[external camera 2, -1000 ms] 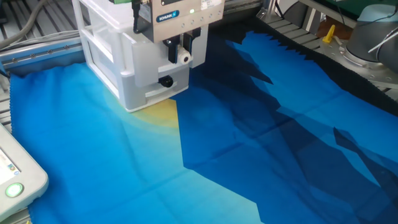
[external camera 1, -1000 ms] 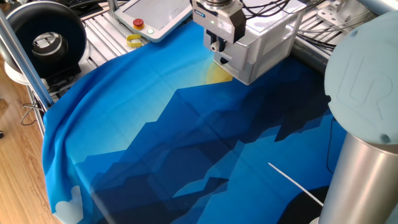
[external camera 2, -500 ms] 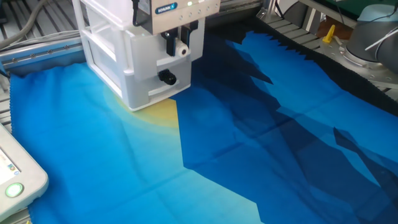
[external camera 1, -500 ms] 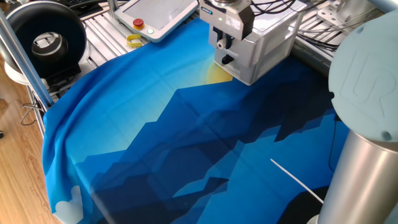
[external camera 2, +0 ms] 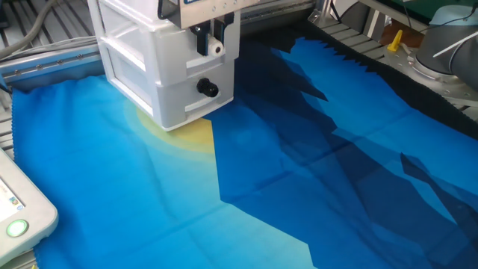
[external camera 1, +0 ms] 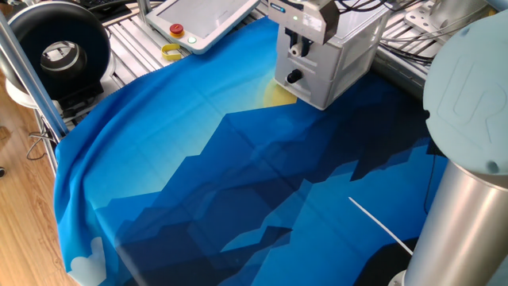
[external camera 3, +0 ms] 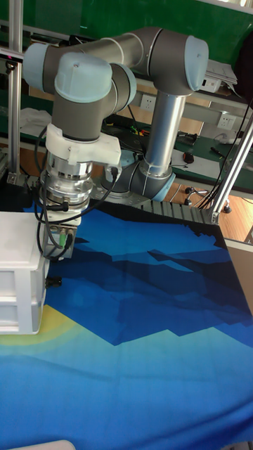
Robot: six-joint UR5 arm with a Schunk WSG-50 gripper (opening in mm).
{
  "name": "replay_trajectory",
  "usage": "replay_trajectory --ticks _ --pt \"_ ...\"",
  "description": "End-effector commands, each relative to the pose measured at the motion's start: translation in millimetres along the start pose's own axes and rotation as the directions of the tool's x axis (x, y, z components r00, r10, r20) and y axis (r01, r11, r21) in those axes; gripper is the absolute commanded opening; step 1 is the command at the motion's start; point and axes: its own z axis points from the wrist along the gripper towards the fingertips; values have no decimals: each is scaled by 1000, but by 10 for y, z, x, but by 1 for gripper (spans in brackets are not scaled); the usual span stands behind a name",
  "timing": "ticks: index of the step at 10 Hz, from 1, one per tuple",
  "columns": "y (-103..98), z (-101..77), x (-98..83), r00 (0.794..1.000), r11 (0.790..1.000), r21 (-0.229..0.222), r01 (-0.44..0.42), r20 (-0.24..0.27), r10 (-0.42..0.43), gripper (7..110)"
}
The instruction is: Grasp the handle and close the drawer
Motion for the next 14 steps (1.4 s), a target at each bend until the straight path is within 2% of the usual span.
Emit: replay_trajectory --ticks 1,7,9,14 --pt "1 -4 44 1000 1000 7 0 -2 0 7" --pt "-19 11 24 1000 1000 -4 12 -20 -12 7" --pt "-78 15 -22 1000 1000 17 13 -7 -13 7" --pt "-67 13 -34 1000 1000 17 13 2 -13 7"
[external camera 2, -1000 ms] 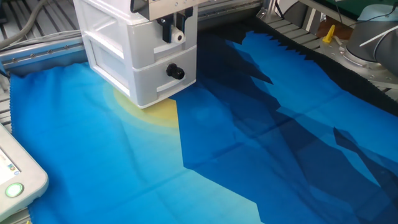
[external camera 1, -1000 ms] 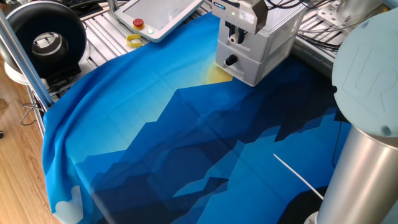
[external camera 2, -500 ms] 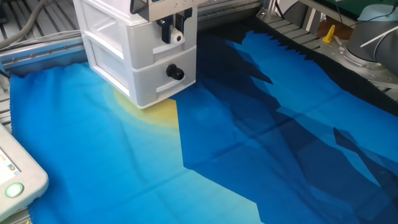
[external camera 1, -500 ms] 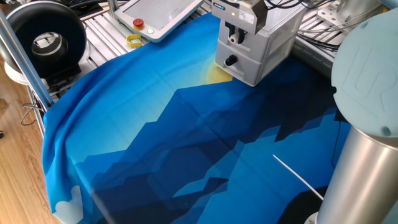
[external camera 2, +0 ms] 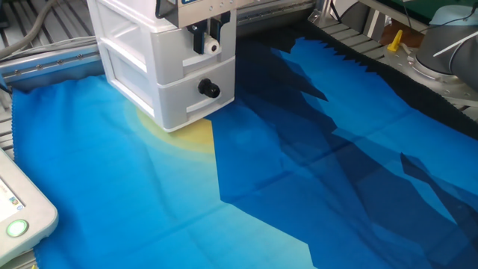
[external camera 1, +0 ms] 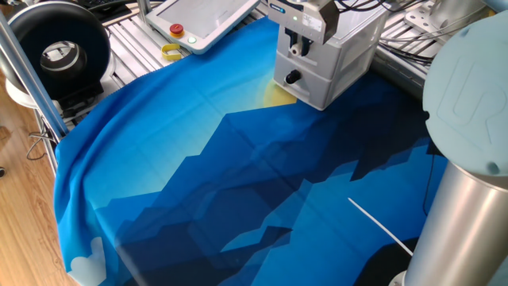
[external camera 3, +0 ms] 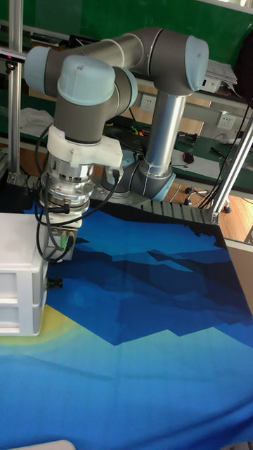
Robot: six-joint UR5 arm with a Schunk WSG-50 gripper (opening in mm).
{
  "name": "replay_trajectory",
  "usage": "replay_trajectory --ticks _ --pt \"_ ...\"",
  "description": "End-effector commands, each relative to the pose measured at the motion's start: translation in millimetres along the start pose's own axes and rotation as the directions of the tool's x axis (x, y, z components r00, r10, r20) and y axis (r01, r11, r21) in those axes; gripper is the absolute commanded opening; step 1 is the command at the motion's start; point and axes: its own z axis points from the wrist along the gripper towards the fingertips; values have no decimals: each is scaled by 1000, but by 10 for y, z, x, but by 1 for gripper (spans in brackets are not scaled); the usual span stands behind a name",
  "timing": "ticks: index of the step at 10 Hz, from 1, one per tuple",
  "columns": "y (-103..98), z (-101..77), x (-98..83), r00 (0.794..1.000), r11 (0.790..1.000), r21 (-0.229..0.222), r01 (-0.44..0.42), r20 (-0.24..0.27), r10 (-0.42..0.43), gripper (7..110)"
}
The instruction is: Grasp the handle and close the drawer
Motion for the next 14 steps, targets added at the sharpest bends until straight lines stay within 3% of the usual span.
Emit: replay_trajectory --ticks 1,3,5,7,9,14 --pt "-16 -11 -31 1000 1000 8 -5 16 5 7" --pt "-19 -10 -24 1000 1000 9 23 13 -23 7" --pt "-208 -18 -9 994 991 85 106 -2 -106 7" --pt "-170 -15 13 989 987 68 148 -12 -147 7" --pt "-170 -22 187 987 988 59 143 -81 -138 7" --pt "-376 -50 246 993 987 145 76 -105 -61 7"
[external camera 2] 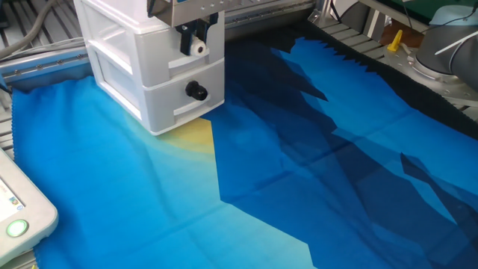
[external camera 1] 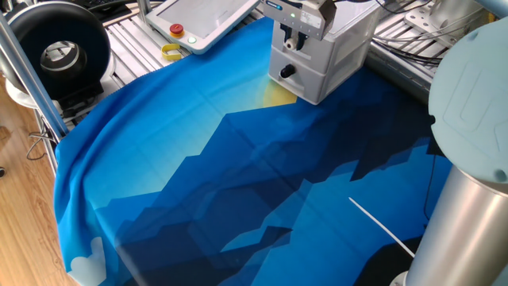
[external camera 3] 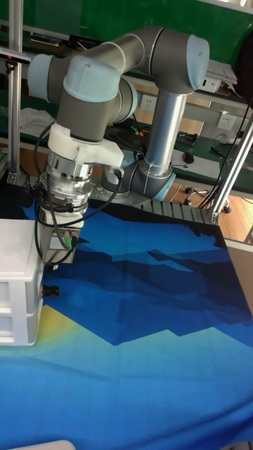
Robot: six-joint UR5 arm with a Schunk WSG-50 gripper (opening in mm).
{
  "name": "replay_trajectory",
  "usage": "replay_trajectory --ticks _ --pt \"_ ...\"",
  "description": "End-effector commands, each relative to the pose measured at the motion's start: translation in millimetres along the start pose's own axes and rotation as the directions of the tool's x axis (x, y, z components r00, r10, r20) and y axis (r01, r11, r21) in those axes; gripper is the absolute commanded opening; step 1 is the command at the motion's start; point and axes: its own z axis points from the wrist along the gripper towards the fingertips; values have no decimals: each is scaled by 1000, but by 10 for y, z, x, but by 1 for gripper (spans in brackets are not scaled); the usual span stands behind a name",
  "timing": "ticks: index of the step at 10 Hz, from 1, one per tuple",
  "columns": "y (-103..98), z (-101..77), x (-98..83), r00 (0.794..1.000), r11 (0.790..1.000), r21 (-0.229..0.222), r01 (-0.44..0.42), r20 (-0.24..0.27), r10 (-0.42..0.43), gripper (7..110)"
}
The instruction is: Grasp the handle and close the drawer
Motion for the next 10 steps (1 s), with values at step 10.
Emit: replay_trajectory --ticks 10 --pt "-128 -18 -135 996 996 49 -69 62 66 7"
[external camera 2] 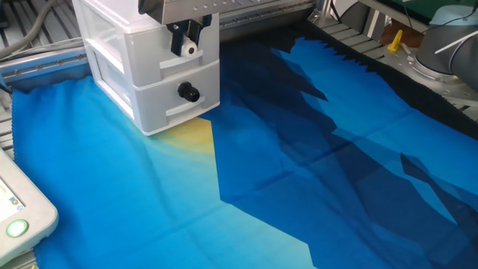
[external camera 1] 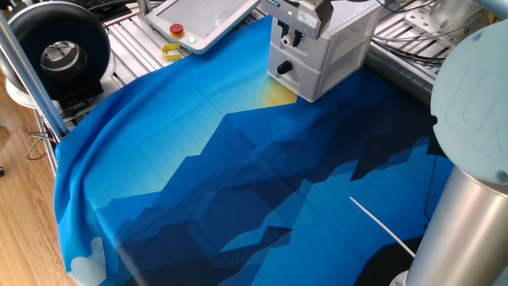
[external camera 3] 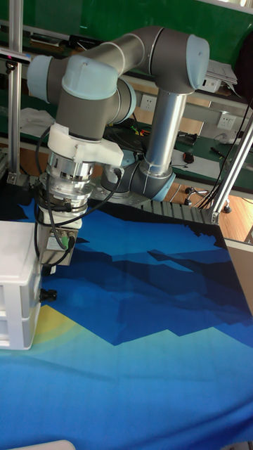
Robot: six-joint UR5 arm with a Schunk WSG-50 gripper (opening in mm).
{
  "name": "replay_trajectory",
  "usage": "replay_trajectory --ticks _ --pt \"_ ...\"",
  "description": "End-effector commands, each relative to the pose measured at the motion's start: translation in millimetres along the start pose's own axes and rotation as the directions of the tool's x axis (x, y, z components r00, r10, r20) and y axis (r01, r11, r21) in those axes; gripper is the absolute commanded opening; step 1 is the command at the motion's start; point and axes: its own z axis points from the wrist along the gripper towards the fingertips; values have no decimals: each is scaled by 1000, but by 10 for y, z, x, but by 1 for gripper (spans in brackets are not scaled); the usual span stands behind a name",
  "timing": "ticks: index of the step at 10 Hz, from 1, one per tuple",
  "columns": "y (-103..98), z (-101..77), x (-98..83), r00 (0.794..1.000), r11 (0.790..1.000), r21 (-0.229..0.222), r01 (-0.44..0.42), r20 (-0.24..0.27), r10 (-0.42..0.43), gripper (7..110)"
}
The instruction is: Grasp the handle and close the drawer
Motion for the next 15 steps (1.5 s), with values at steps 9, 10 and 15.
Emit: replay_trajectory --ticks 9,10,15 --pt "-28 -20 -153 997 999 10 -32 68 32 7" --pt "-23 -32 -149 997 999 6 -31 74 31 7" --pt "-2 -88 23 997 1000 6 -2 77 2 7"
